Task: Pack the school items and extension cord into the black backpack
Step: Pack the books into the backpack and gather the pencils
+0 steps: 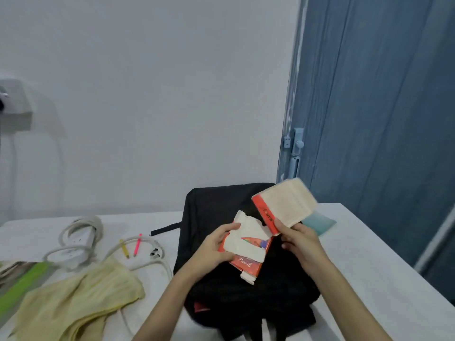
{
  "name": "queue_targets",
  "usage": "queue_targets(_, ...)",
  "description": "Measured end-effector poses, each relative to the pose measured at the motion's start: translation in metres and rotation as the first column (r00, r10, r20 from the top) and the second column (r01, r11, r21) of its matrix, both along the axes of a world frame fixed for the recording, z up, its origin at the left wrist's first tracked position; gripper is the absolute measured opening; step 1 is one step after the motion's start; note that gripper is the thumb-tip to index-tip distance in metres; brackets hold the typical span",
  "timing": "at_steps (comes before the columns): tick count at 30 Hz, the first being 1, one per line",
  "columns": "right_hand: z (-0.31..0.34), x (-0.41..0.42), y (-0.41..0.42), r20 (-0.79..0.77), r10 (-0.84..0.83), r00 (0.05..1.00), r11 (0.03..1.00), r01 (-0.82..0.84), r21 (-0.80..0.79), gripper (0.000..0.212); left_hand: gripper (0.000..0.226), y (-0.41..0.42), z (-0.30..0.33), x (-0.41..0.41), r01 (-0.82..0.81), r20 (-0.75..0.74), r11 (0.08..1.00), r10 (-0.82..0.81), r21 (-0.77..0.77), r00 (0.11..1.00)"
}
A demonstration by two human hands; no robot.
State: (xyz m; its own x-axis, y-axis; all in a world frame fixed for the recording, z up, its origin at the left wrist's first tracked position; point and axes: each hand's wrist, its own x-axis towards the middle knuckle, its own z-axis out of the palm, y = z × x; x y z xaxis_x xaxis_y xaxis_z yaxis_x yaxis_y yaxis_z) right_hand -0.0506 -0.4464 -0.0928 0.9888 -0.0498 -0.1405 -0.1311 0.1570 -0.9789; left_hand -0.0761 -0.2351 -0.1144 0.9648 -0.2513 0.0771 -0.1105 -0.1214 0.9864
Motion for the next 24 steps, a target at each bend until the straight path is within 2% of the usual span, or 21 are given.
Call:
queue_targets(2, 0.005, 0.009, -0.008, 0.03, -0.006, 1.0, 1.0, 0.006, -0.012, 0.031, 0.059, -0.003, 0.001, 0.001, 0.019, 0.001, 1.0, -0.019, 0.013, 1.0)
queue_targets(8, 0.012, 0.023, -0.012, -0.019, 0.182, 0.983, 0.96, -0.182, -0.213, 0.032, 0.052, -0.004, 0.002, 0.001, 0.053, 0.006, 0.998, -0.053, -0.03, 0.999)
queue_targets(12, 0.004, 0.028, -0.009, -0.033, 0.186, 0.982, 0.932, -0.187, -0.312, 0.026, 0.042, -0.006, 0.0, 0.0, 0.026, 0.007, 1.0, -0.026, -0.011, 1.0)
queue_targets(16, -0.005, 0.031, -0.009, -0.06, 0.237, 0.97, 0.93, -0.245, -0.276, 0.021, 0.027, -0.01, -0.001, 0.002, -0.057, 0.033, 0.998, 0.057, 0.004, 0.998)
queue_targets(21, -0.007, 0.033, -0.01, -0.115, 0.359, 0.926, 0.876, -0.377, -0.302, 0.028, 0.014, -0.015, -0.002, 0.008, -0.171, 0.059, 0.985, 0.17, 0.013, 0.984)
queue_targets(24, -0.008, 0.035, -0.01, -0.115, 0.369, 0.922, 0.887, -0.386, -0.253, 0.033, 0.018, -0.018, -0.006, 0.012, -0.18, 0.13, 0.983, 0.174, 0.035, 0.976)
